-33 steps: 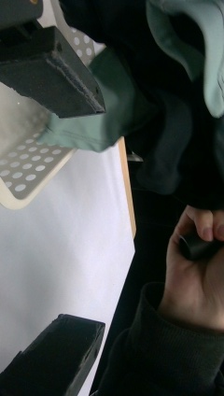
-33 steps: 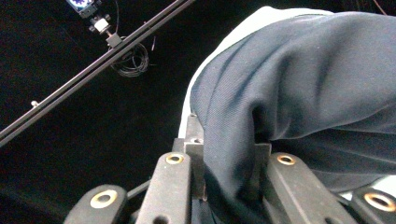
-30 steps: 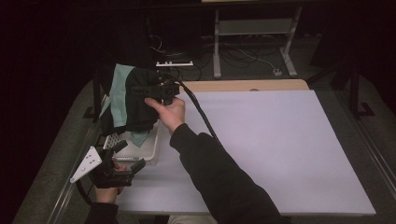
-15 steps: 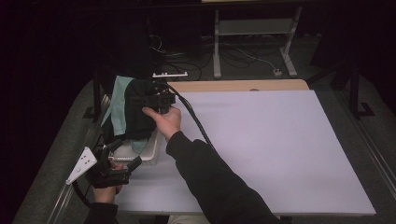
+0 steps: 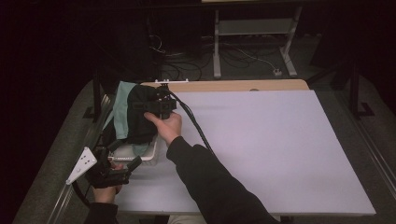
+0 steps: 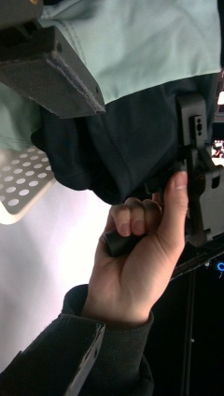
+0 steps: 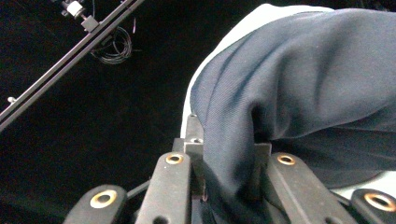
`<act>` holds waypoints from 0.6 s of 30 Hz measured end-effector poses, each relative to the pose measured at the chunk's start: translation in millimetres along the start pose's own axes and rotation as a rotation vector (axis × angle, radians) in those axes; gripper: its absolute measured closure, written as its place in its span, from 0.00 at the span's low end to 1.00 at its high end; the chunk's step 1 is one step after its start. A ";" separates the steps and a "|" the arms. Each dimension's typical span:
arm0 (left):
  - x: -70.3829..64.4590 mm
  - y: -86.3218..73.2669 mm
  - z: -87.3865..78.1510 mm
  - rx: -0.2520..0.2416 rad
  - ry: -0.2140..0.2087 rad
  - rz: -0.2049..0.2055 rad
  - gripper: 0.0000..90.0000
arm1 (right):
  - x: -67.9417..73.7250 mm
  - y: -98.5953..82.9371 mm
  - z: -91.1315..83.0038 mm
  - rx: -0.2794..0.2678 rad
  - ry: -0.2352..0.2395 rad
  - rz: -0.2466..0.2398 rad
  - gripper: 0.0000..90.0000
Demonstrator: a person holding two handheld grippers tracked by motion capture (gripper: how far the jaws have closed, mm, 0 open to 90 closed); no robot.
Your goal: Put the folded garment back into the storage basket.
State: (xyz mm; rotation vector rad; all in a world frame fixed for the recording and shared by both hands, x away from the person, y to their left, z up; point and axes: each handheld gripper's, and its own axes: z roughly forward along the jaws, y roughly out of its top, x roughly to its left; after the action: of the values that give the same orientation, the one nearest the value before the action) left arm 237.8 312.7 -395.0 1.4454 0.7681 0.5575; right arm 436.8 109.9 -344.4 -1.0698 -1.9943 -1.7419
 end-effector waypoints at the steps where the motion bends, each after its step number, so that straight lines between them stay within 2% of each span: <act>1: -0.1 0.1 0.0 -0.001 0.001 0.001 0.00 | -1.0 -1.4 -0.2 0.002 -0.004 0.006 0.84; 7: 0.3 -0.1 -0.2 -0.001 0.005 -0.001 0.00 | -9.4 -10.2 2.2 0.004 -0.018 0.027 0.84; 12: 0.4 -0.1 -0.2 -0.002 0.005 -0.002 0.00 | -16.8 -17.8 6.4 0.004 -0.028 0.066 0.84; 18: 0.3 -0.2 0.1 -0.002 0.005 -0.001 0.00 | -18.1 -25.0 13.5 0.000 -0.031 0.103 0.84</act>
State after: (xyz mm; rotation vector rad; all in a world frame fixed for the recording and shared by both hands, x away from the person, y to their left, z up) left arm 238.1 312.8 -395.2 1.4423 0.7725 0.5609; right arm 435.5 116.6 -377.4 -1.1845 -1.9210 -1.6833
